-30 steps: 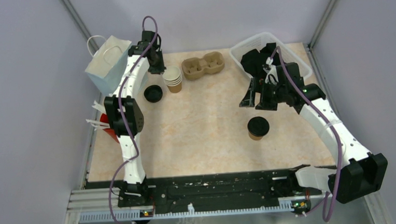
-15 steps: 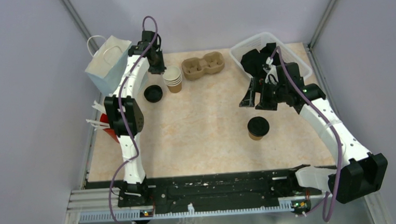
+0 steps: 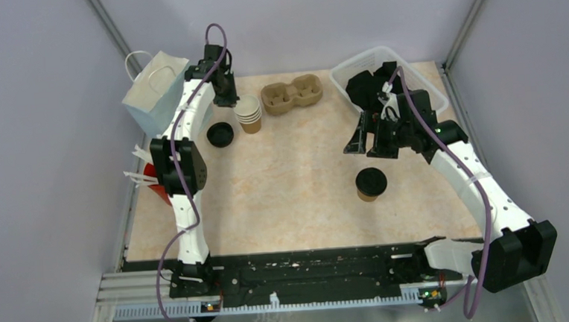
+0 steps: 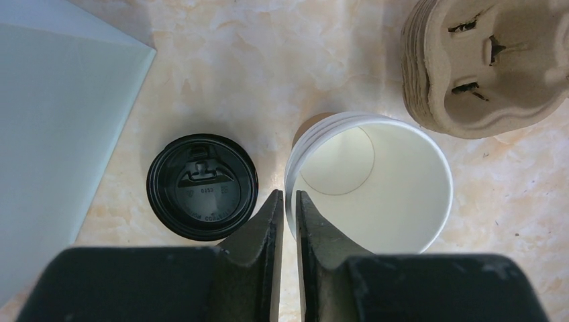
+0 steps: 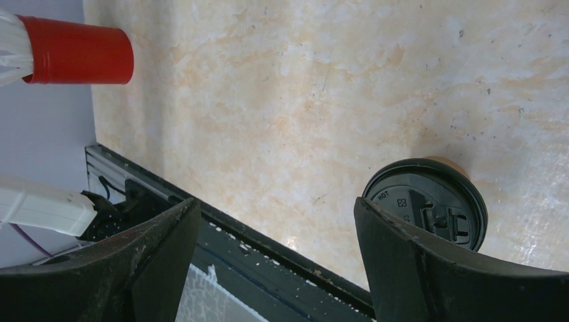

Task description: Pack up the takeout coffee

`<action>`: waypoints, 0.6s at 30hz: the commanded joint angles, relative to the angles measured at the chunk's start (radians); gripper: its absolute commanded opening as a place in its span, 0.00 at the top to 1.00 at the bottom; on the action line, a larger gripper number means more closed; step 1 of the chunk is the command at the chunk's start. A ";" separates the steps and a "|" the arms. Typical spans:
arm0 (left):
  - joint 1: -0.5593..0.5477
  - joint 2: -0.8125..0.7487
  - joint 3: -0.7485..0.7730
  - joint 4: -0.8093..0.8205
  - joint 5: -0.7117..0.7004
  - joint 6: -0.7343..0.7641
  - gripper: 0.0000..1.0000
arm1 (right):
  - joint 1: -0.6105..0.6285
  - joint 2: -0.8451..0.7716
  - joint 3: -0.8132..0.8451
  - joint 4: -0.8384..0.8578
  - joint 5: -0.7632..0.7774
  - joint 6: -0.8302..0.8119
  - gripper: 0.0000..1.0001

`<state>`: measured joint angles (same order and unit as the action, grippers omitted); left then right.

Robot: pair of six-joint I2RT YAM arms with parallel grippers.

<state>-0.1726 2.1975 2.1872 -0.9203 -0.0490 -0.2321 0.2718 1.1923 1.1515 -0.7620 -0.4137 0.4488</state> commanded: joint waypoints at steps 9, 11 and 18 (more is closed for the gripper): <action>-0.005 -0.012 0.016 0.020 -0.006 0.013 0.95 | -0.005 -0.031 -0.008 0.033 -0.010 0.006 0.16; -0.005 -0.025 0.023 0.015 0.003 -0.004 1.00 | -0.005 -0.032 -0.006 0.032 -0.010 0.006 0.16; -0.005 -0.045 0.052 -0.021 0.029 -0.071 1.00 | -0.005 -0.041 -0.006 0.032 -0.016 0.007 0.16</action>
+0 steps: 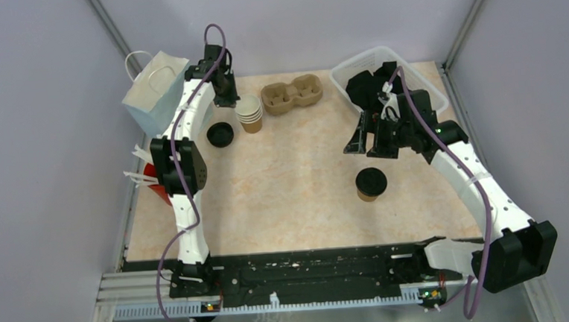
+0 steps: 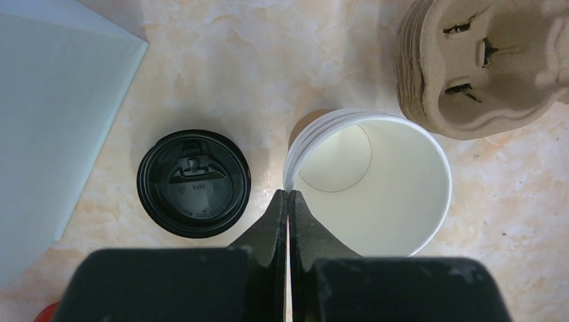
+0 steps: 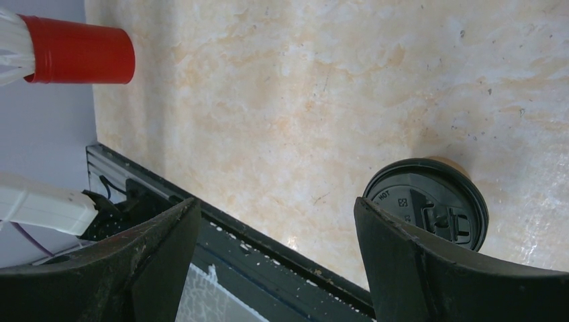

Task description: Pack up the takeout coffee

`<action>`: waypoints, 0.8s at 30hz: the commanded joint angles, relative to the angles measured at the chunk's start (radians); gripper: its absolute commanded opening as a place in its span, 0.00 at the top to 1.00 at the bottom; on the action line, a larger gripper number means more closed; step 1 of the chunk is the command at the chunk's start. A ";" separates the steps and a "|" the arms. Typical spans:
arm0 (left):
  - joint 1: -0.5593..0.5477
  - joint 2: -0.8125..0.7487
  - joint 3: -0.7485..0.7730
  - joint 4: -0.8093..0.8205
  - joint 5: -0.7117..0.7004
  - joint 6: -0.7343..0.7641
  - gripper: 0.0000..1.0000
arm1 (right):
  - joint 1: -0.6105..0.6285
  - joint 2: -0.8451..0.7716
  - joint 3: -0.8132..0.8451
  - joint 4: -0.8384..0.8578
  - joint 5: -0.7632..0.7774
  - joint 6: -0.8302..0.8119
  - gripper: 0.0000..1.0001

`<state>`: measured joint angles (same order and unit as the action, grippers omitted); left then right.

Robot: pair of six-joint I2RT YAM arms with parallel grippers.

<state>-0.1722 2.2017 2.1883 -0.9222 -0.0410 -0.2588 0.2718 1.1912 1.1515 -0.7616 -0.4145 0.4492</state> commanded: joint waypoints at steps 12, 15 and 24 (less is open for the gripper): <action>-0.006 -0.124 -0.048 0.011 0.014 -0.146 1.00 | -0.006 -0.062 -0.038 0.060 -0.037 0.023 0.16; 0.000 -0.191 -0.147 0.109 0.084 -0.187 1.00 | -0.005 -0.061 -0.036 0.048 -0.041 0.020 0.16; 0.064 -0.266 -0.332 0.305 0.267 -0.319 1.00 | -0.005 -0.074 -0.053 0.047 -0.033 0.013 0.16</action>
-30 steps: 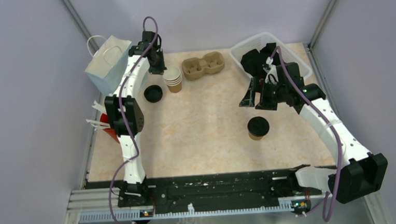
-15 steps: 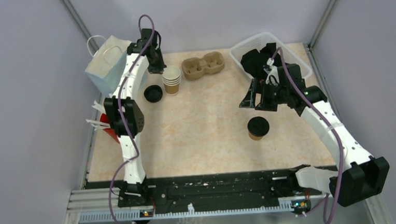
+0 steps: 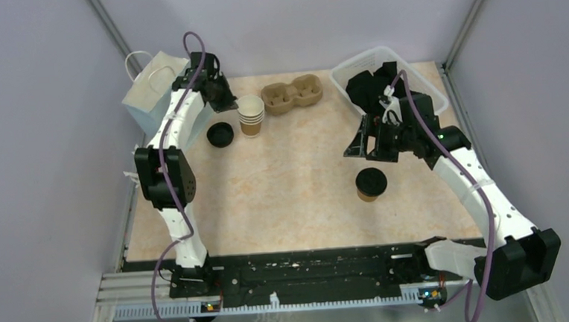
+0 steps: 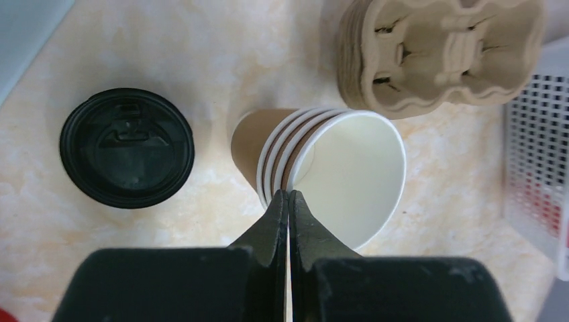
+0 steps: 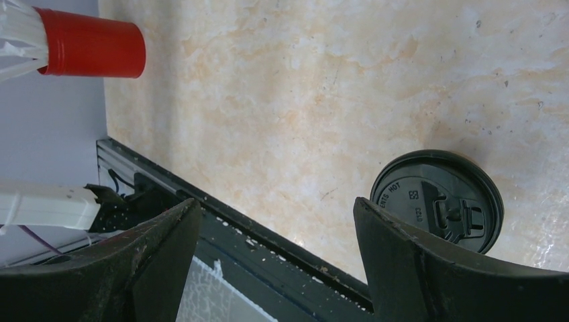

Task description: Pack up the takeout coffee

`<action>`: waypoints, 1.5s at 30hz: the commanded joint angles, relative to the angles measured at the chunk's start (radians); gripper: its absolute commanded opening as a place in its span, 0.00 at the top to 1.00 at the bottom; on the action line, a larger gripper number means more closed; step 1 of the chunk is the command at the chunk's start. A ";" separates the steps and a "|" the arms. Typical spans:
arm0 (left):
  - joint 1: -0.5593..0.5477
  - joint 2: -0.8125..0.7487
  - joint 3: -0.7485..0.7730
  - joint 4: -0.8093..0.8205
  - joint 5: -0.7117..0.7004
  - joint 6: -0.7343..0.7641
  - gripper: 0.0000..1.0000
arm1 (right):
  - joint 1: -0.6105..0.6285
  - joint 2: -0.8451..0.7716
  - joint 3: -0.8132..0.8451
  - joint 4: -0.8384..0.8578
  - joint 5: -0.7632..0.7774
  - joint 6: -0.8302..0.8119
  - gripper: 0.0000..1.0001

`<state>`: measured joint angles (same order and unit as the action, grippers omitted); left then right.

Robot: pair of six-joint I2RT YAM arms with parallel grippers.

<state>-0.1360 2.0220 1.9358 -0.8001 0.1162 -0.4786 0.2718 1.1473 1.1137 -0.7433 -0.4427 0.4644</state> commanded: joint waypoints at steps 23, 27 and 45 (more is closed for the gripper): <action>0.023 -0.245 -0.062 0.156 0.033 -0.078 1.00 | -0.006 -0.016 0.015 0.011 -0.019 -0.031 0.16; 0.011 -0.314 -0.062 0.125 0.017 -0.070 1.00 | -0.005 -0.033 0.029 -0.004 -0.029 -0.033 0.16; -0.691 -0.545 -0.611 0.098 -0.199 -0.189 1.00 | -0.006 -0.299 0.042 -0.177 0.029 -0.064 0.15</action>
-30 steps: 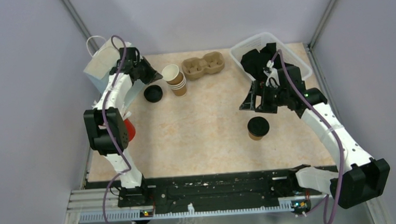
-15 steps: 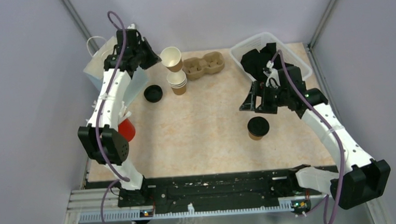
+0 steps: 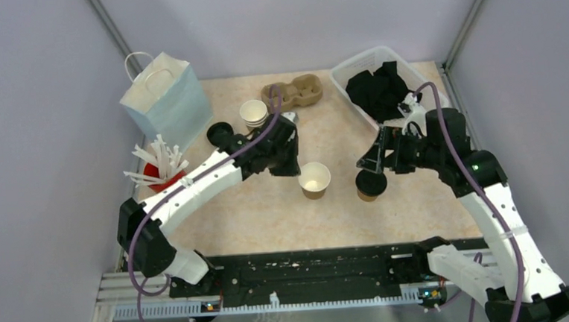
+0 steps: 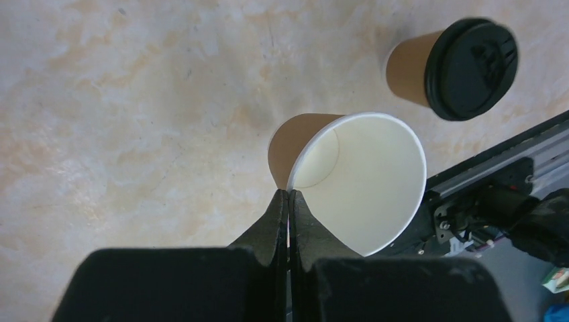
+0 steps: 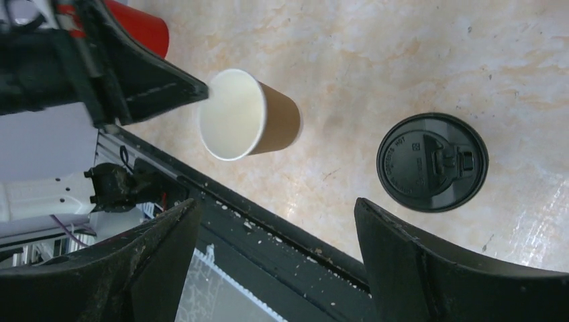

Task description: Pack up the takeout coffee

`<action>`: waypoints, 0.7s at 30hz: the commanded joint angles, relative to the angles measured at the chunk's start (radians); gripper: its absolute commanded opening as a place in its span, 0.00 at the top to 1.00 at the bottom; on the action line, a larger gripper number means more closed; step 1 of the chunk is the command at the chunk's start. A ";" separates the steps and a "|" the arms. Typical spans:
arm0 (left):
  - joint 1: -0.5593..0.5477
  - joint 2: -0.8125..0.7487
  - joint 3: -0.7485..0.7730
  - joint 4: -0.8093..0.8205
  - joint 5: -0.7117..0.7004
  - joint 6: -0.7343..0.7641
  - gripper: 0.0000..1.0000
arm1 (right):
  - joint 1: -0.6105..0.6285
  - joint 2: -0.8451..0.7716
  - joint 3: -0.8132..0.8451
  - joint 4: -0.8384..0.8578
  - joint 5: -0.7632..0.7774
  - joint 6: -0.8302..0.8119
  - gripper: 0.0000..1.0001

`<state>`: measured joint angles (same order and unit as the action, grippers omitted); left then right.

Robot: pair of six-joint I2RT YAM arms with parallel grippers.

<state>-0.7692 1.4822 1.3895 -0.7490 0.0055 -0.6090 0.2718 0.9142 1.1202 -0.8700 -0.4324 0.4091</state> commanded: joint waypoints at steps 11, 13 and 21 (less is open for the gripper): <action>-0.116 0.031 -0.219 0.243 -0.123 -0.051 1.00 | -0.005 -0.149 -0.002 -0.088 0.003 0.013 0.15; -0.116 0.035 -0.246 0.304 -0.121 -0.033 1.00 | -0.005 -0.150 -0.012 -0.084 -0.005 0.015 0.15; -0.111 0.029 -0.168 0.185 -0.211 -0.028 0.56 | -0.006 -0.121 -0.004 -0.089 -0.010 -0.007 0.15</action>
<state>-0.8799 1.5478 1.1587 -0.5274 -0.1219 -0.6395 0.2718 0.7776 1.1122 -0.9699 -0.4358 0.4145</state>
